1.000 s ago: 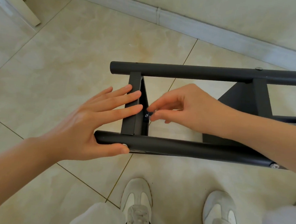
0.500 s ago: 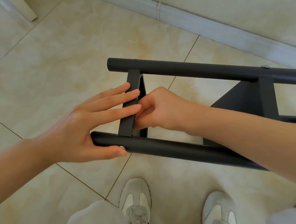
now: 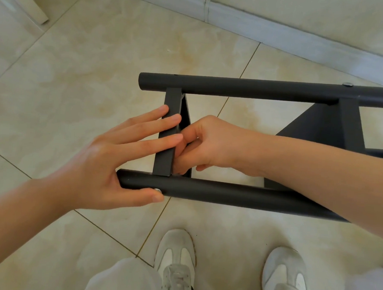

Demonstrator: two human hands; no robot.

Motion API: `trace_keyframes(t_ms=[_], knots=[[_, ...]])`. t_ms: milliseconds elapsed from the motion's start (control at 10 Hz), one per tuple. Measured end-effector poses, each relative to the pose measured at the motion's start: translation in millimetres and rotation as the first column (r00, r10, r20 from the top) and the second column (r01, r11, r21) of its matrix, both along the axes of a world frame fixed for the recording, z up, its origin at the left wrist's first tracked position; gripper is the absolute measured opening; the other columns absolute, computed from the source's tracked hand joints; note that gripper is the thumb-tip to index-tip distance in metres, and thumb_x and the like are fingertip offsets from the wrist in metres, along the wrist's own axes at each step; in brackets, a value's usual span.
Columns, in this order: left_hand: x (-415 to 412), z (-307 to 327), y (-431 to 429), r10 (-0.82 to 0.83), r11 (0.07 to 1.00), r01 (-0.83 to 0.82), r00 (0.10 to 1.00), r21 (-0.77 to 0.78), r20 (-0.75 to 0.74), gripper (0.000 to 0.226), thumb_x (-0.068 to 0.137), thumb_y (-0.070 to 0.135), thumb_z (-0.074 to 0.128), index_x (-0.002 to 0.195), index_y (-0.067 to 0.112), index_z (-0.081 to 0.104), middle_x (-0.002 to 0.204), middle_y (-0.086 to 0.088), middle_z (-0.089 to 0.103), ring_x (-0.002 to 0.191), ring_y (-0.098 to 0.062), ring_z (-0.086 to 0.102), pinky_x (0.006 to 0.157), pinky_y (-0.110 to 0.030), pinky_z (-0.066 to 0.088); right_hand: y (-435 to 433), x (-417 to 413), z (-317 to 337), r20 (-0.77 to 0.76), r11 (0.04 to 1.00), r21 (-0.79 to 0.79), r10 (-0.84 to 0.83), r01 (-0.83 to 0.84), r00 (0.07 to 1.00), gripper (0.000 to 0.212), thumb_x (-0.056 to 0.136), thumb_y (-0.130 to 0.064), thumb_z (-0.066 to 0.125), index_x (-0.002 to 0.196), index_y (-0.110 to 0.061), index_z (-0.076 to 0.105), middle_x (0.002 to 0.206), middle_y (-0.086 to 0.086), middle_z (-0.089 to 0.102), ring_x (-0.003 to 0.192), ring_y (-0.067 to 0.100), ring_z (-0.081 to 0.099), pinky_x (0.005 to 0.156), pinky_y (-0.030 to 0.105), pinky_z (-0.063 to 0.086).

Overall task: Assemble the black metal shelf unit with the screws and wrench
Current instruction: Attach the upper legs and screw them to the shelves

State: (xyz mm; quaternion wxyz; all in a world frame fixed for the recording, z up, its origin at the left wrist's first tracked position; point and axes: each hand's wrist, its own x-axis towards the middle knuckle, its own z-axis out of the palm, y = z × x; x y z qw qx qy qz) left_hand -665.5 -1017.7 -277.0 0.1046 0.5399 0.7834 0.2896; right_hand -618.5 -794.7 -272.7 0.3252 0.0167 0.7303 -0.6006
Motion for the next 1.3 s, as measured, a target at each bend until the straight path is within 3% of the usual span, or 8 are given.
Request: trace_keyframes(t_ms=[300, 500, 700, 800, 1100, 1300], knots=[[0.9, 1.5, -0.4, 0.008, 1.0, -0.008, 1.0, -0.01, 0.01, 0.076, 0.091, 0.055, 0.065, 0.144, 0.005, 0.047, 0.159, -0.011, 0.039, 0.152, -0.032, 0.027, 0.122, -0.042, 0.028, 3.4, -3.0, -0.3, 0.099, 0.996, -0.056, 0.076, -0.07, 0.992, 0.005, 0.082, -0.013, 0.075, 0.086, -0.016, 0.077, 0.082, -0.005, 0.076, 0.079, 0.004, 0.071, 0.076, 0.024, 0.051], [1.1, 1.0, 0.8, 0.007, 1.0, -0.007, 1.0, -0.002, 0.004, 0.074, 0.091, 0.056, 0.063, 0.143, 0.007, 0.047, 0.157, -0.011, 0.04, 0.152, -0.031, 0.027, 0.122, -0.042, 0.028, 6.7, -5.5, -0.5, 0.172, 0.991, -0.107, 0.098, -0.081, 0.98, 0.014, 0.086, -0.016, 0.072, 0.078, -0.025, 0.078, 0.086, -0.006, 0.076, 0.081, 0.004, 0.071, 0.072, 0.02, 0.053], [1.3, 0.2, 0.7, 0.004, 1.0, -0.004, 1.0, 0.004, 0.007, 0.075, 0.092, 0.057, 0.062, 0.143, 0.004, 0.047, 0.157, -0.012, 0.04, 0.152, -0.032, 0.027, 0.122, -0.043, 0.028, 2.1, -4.4, -6.4, 0.342, 0.979, -0.205, 0.085, -0.014, 0.936, 0.006, 0.09, -0.013, 0.068, 0.09, -0.013, 0.074, 0.084, 0.0, 0.073, 0.074, 0.009, 0.065, 0.07, 0.021, 0.055], [1.0, -0.4, 0.7, 0.004, 1.0, -0.004, 1.0, 0.002, 0.01, 0.075, 0.092, 0.057, 0.063, 0.143, 0.004, 0.047, 0.158, -0.012, 0.04, 0.152, -0.032, 0.026, 0.122, -0.042, 0.028, 0.4, -3.3, -7.2, 0.411, 0.971, -0.241, 0.112, -0.011, 0.905, 0.011, 0.092, -0.017, 0.067, 0.1, -0.012, 0.071, 0.089, 0.001, 0.072, 0.081, 0.012, 0.065, 0.073, 0.022, 0.057], [0.1, -2.0, -0.4, 0.004, 1.0, -0.004, 1.0, 0.008, 0.002, 0.075, 0.092, 0.055, 0.064, 0.144, 0.004, 0.047, 0.159, -0.01, 0.039, 0.152, -0.033, 0.027, 0.122, -0.043, 0.027, 4.7, -7.4, -5.2, 0.445, 0.974, -0.222, 0.143, -0.046, 0.884, 0.003, 0.088, -0.016, 0.07, 0.089, -0.017, 0.073, 0.094, 0.001, 0.071, 0.092, 0.017, 0.061, 0.093, 0.032, 0.051], [0.3, -1.6, -0.1, 0.003, 1.0, -0.003, 1.0, 0.009, 0.005, 0.074, 0.092, 0.055, 0.064, 0.144, 0.004, 0.047, 0.159, -0.009, 0.039, 0.152, -0.033, 0.026, 0.123, -0.042, 0.027, -1.0, -5.6, -9.3, 0.37, 0.987, -0.143, 0.128, -0.079, 0.92, 0.012, 0.089, -0.025, 0.068, 0.088, -0.014, 0.074, 0.085, -0.001, 0.072, 0.085, 0.015, 0.062, 0.08, 0.027, 0.053]])
